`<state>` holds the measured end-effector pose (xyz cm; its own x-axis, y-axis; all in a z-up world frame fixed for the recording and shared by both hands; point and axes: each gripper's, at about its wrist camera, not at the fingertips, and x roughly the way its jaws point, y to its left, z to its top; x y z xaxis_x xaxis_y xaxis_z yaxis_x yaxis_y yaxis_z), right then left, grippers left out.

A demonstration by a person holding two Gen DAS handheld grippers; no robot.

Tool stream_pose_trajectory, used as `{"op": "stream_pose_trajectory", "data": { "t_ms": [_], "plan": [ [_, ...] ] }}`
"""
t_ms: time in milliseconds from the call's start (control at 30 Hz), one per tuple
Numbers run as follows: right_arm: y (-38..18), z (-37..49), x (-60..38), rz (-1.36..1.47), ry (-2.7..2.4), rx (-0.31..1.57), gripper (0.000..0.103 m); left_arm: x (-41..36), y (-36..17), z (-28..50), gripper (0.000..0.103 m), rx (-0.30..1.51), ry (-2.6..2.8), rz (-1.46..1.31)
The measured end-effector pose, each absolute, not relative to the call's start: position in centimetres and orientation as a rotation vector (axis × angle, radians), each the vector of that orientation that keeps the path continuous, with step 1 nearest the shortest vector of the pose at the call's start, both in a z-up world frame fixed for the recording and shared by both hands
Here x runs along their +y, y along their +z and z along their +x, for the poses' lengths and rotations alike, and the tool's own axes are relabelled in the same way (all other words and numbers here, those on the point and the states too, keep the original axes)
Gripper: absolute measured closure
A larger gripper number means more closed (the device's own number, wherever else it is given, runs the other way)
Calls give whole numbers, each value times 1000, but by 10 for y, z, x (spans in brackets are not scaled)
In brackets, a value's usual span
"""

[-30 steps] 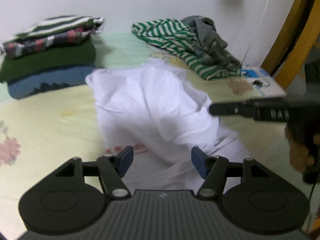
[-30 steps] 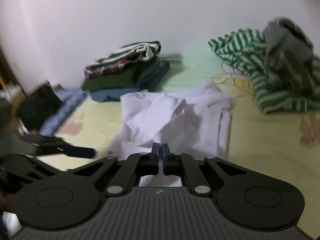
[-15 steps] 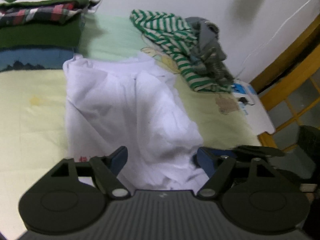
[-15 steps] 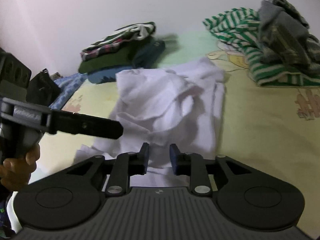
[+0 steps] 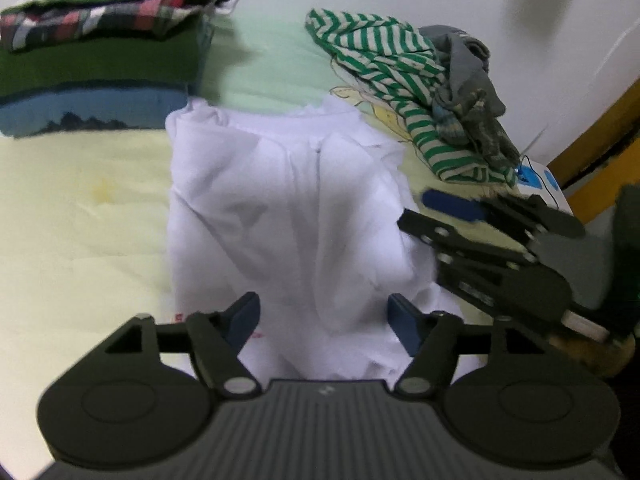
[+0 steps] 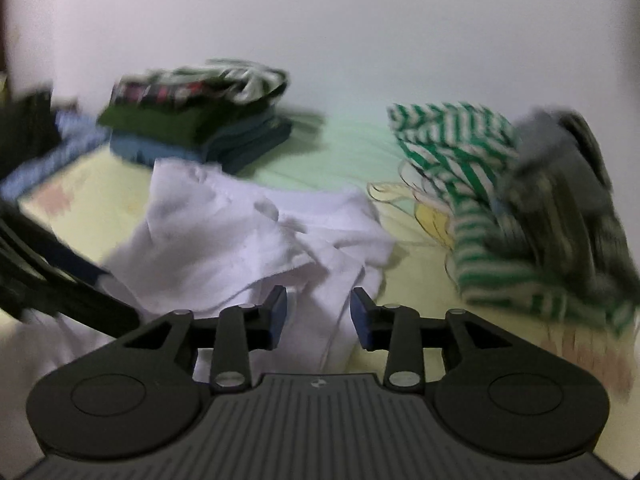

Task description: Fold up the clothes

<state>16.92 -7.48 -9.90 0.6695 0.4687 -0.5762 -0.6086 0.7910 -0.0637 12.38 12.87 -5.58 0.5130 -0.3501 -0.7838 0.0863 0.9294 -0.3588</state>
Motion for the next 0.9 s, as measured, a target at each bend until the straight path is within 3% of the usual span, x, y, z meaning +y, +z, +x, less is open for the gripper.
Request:
{"op": "stream_pose_trajectory", "data": {
  "t_ms": [200, 267, 300, 367, 600, 633, 667, 900],
  "plan": [
    [-101, 185, -60, -291, 688, 497, 68, 121, -45, 99, 31, 924, -293, -168],
    [-95, 193, -61, -211, 699, 509, 99, 114, -39, 86, 33, 876, -308, -79],
    [-92, 198, -64, -176, 688, 525, 101, 110, -36, 79, 34, 850, -323, -31],
    [-86, 208, -71, -108, 661, 555, 101, 100, -30, 68, 41, 805, -362, 55],
    [-75, 223, -82, -43, 657, 635, 101, 46, -12, 67, 40, 673, -528, 336],
    [-75, 222, -79, -68, 662, 637, 101, 38, -14, 70, 32, 671, -555, 370],
    [-74, 221, -76, -94, 662, 637, 101, 30, -18, 72, 31, 672, -573, 406],
    [-65, 227, -80, -113, 592, 616, 101, -3, -51, 93, 33, 769, -609, 412]
  ]
}}
